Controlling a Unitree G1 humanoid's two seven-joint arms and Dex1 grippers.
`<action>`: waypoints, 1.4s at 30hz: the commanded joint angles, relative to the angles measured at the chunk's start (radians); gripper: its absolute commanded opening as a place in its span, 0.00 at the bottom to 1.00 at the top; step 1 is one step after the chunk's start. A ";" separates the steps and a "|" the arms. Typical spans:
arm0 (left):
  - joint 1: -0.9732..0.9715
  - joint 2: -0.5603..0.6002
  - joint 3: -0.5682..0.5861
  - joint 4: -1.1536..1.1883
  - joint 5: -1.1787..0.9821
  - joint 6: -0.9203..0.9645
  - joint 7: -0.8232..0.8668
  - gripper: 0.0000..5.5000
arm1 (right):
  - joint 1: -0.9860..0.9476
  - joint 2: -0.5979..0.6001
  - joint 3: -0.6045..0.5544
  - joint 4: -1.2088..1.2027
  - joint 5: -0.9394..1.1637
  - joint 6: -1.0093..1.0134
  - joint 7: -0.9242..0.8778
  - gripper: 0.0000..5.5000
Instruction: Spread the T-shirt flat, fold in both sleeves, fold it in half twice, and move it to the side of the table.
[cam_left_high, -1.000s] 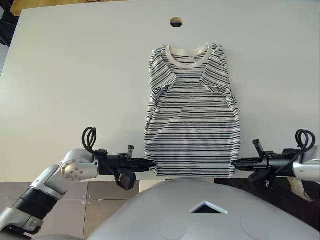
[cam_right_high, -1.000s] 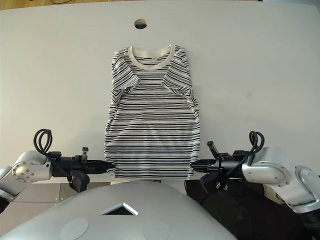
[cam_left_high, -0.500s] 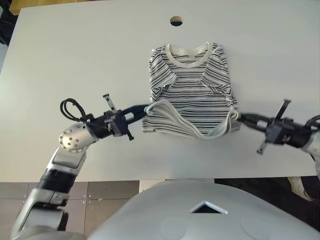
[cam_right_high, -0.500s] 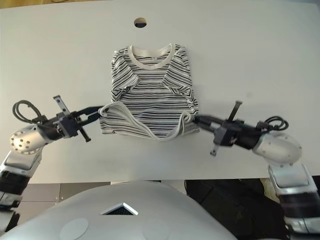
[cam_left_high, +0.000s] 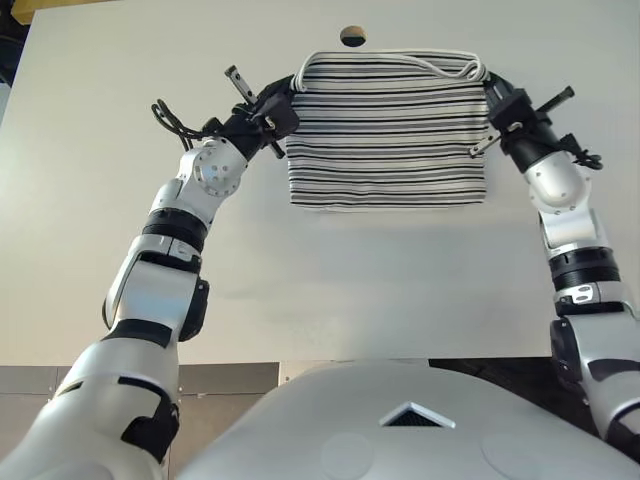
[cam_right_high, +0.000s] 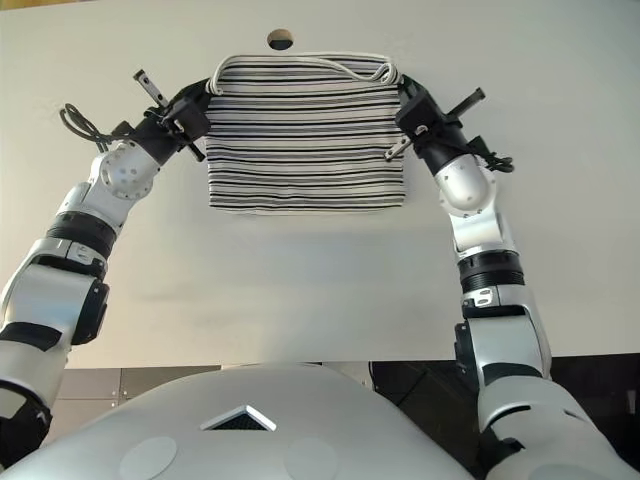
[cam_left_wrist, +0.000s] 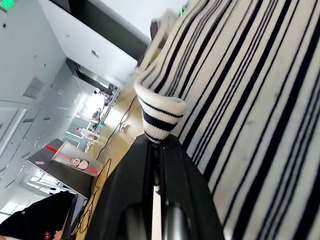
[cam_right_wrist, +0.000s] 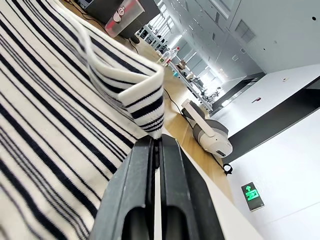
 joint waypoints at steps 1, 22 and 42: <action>-0.052 -0.010 -0.038 0.089 0.056 0.013 0.060 0.02 | -0.060 0.022 0.028 0.081 -0.042 -0.012 -0.040 0.02; 0.057 0.075 0.047 0.126 0.014 0.188 0.348 0.40 | 0.230 -0.267 0.085 -0.413 -0.176 -0.076 0.118 0.42; 0.421 0.072 0.170 -0.611 -0.010 0.332 0.358 0.40 | 0.438 -0.664 0.267 -0.712 -0.367 -0.162 0.431 0.42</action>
